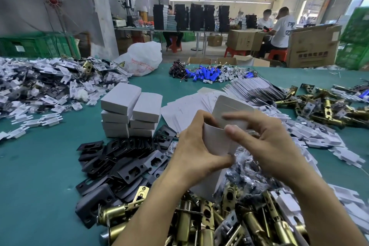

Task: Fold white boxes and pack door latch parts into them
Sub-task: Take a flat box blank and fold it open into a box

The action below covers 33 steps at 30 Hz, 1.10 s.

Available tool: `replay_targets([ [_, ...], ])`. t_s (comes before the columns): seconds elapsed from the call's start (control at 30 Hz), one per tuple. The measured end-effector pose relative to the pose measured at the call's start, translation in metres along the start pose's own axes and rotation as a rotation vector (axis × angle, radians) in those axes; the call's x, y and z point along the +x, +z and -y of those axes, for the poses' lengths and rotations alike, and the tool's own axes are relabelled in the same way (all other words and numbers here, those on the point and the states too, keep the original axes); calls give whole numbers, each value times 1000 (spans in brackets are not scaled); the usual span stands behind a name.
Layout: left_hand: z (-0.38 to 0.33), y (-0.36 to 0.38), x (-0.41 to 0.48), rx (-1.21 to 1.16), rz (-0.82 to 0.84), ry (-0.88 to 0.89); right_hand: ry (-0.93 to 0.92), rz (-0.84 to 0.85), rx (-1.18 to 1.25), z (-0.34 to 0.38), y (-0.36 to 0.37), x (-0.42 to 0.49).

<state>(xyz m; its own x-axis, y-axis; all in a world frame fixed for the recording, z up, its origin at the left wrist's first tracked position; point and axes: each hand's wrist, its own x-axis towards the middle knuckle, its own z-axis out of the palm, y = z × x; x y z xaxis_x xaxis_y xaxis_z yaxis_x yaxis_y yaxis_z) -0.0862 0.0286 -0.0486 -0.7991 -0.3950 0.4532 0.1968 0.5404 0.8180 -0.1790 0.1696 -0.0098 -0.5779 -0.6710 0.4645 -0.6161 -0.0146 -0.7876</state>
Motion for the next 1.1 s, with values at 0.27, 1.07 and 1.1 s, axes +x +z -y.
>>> replay_targets([
  [0.27,-6,2,-3,174,-62,114,-48,-173,300,16,7,1],
  [1.07,-21,1,-6,317,-92,122,18,-232,218,20,12,-1],
  [1.1,-21,1,-6,330,-90,123,18,-233,188,20,12,-1],
])
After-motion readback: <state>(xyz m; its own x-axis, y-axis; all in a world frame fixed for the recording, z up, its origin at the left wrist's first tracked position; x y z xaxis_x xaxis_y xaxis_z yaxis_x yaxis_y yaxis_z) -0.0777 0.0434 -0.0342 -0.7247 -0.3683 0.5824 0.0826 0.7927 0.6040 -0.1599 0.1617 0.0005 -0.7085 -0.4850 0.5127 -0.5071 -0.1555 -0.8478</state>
